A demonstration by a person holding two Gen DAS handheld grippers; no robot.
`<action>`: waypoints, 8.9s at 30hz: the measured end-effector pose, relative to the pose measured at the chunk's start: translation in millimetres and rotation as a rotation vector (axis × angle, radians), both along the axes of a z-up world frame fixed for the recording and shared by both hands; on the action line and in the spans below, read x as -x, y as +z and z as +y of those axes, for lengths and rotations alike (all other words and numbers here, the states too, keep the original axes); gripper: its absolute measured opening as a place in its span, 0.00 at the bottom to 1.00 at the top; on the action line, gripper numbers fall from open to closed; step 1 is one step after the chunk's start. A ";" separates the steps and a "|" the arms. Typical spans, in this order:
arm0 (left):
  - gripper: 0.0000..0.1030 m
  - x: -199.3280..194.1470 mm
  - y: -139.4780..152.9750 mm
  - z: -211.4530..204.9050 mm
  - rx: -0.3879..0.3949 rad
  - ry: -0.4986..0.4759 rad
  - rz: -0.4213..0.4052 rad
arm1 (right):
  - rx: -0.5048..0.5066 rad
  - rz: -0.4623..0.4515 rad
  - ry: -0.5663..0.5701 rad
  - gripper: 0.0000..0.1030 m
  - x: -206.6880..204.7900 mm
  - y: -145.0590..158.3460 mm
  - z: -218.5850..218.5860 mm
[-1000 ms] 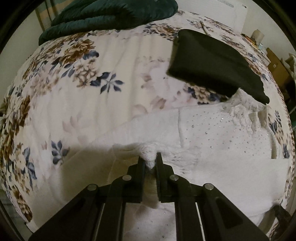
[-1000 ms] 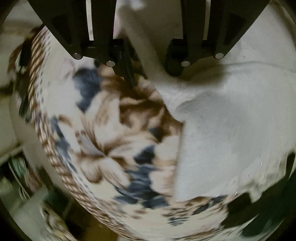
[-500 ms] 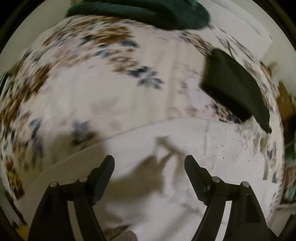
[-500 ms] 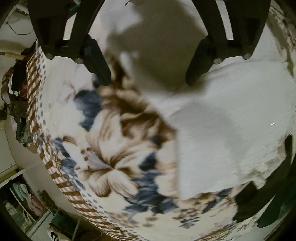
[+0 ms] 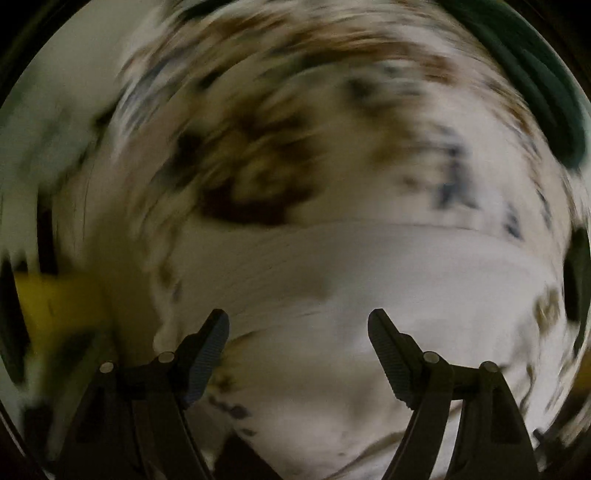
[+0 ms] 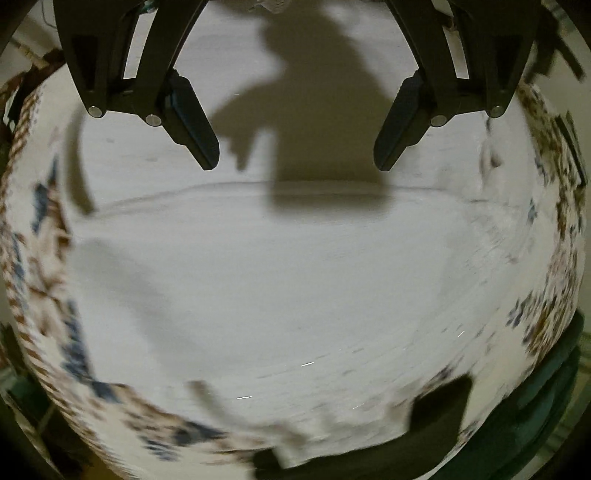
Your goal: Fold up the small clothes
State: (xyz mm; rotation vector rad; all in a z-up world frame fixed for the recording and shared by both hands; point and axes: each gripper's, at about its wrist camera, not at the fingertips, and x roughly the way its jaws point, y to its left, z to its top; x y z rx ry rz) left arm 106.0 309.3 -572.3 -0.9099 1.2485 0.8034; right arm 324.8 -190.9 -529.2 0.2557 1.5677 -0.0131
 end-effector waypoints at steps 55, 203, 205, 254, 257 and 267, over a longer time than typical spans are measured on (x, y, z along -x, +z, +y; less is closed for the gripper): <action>0.08 -310.3 97.4 -550.0 -0.052 -1.181 -0.346 | 0.144 -0.028 -0.291 0.85 9.8 -3.3 -269.8; 0.08 13.9 91.6 -342.0 -0.036 -0.510 -0.246 | -0.366 -0.003 0.327 0.08 -191.2 81.1 29.0; 0.08 16.2 80.8 -311.5 -0.010 -0.486 -0.246 | -0.323 0.000 0.364 0.08 -195.4 69.6 89.3; 0.05 32.5 -13.6 -214.3 0.105 -0.655 -0.080 | -0.261 0.316 0.040 0.04 256.8 -106.8 -5.3; 0.04 37.8 -6.4 -211.5 0.108 -0.642 -0.079 | -0.231 0.308 0.070 0.04 271.6 -95.3 -5.2; 0.19 27.3 -12.2 -180.1 0.243 -0.655 -0.114 | -0.280 0.337 0.111 0.27 268.4 -112.3 -5.9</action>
